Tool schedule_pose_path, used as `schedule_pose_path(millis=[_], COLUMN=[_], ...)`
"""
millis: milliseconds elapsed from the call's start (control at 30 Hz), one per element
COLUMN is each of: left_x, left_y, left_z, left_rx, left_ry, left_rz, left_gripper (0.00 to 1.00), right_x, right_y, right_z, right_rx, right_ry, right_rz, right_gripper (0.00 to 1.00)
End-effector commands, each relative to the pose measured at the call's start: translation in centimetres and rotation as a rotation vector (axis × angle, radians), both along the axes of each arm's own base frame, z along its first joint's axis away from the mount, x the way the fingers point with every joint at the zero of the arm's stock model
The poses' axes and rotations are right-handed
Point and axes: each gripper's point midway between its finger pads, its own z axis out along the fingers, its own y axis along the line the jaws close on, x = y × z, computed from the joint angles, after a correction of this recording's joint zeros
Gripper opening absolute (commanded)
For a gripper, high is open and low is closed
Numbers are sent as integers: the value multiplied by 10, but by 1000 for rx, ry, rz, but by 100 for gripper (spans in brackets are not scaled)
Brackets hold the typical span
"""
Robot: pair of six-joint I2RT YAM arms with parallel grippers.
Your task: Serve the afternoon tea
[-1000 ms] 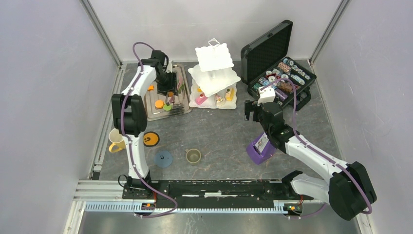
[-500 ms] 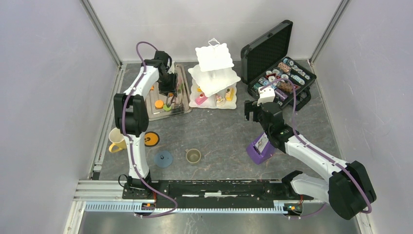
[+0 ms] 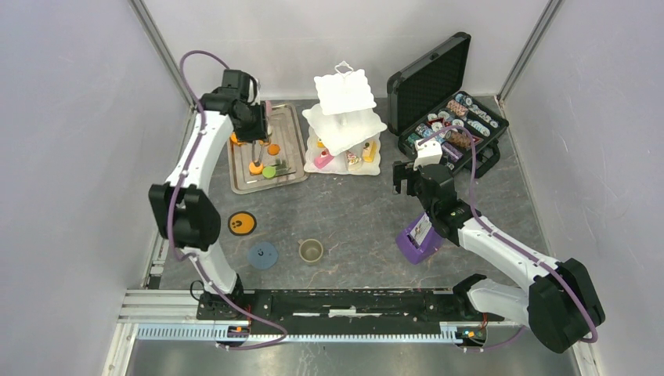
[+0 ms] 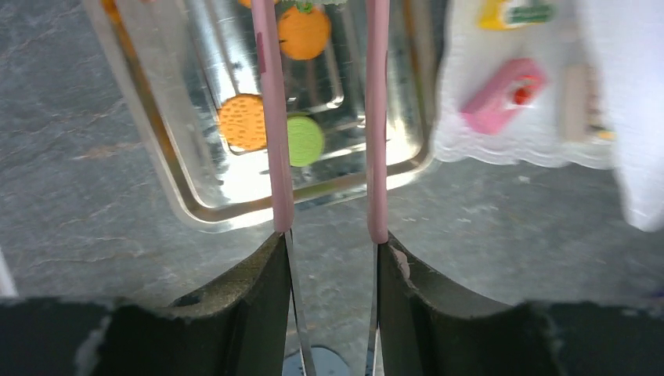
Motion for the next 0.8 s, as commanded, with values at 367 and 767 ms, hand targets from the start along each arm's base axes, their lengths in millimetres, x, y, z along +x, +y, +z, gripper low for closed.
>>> schedule_pose_path(millis=[367,767], left_x=[-6,12], left_y=[-133,-172], left_z=[84,53], left_rx=[-711,-722], left_ry=[-99,-53], left_rz=[-180,-199], left_gripper=[23,29], right_x=[5,6], right_y=[4,4], right_z=[23,20], right_rx=[28,27], right_ry=[-56,-51], right_rz=[1,1], right_gripper=[98,98])
